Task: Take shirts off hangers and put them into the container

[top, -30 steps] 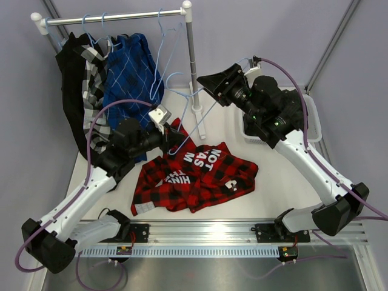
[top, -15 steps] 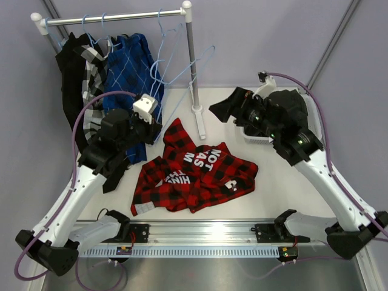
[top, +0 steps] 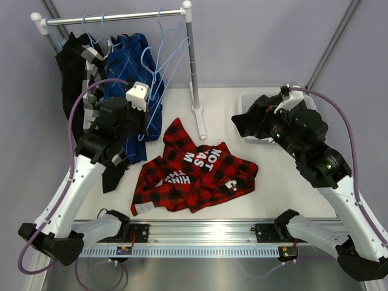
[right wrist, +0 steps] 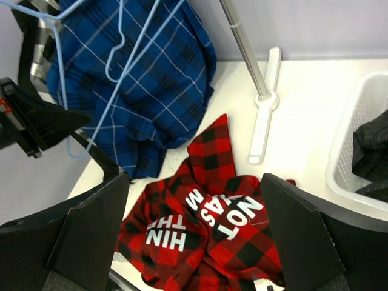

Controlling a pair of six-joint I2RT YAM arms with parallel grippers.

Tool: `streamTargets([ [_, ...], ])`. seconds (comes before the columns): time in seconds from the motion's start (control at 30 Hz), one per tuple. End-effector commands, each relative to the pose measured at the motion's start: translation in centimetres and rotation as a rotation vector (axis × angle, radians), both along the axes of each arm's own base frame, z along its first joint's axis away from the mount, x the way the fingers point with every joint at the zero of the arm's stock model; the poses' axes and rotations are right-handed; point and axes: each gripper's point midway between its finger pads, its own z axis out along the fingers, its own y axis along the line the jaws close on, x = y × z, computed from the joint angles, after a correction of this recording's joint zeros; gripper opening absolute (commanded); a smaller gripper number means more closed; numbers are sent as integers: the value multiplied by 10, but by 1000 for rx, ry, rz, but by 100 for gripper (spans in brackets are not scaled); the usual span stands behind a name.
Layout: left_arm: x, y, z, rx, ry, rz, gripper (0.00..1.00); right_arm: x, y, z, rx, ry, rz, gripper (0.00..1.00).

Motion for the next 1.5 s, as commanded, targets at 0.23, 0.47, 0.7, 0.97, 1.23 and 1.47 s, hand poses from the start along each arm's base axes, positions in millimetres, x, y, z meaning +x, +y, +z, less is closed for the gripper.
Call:
streamTargets([
  [0.23, -17, 17, 35, -52, -90, 24, 0, 8, -5, -23, -91, 20, -22, 99],
  [0.47, -30, 48, 58, -53, -200, 154, 0, 12, 4, -30, -90, 35, 6, 99],
  [0.7, -23, 73, 41, -32, -135, 302, 0, 13, 6, -34, -90, 45, 14, 99],
  [0.97, -21, 83, 7, 3, -16, 353, 0, 11, -1, -43, -111, 57, -7, 99],
  [1.23, 50, 58, 47, -19, -7, 262, 0, 10, 2, -48, -114, 64, 7, 99],
  [1.47, 117, 43, 82, -31, -60, 252, 0, 6, -2, -58, -161, 63, 20, 100],
])
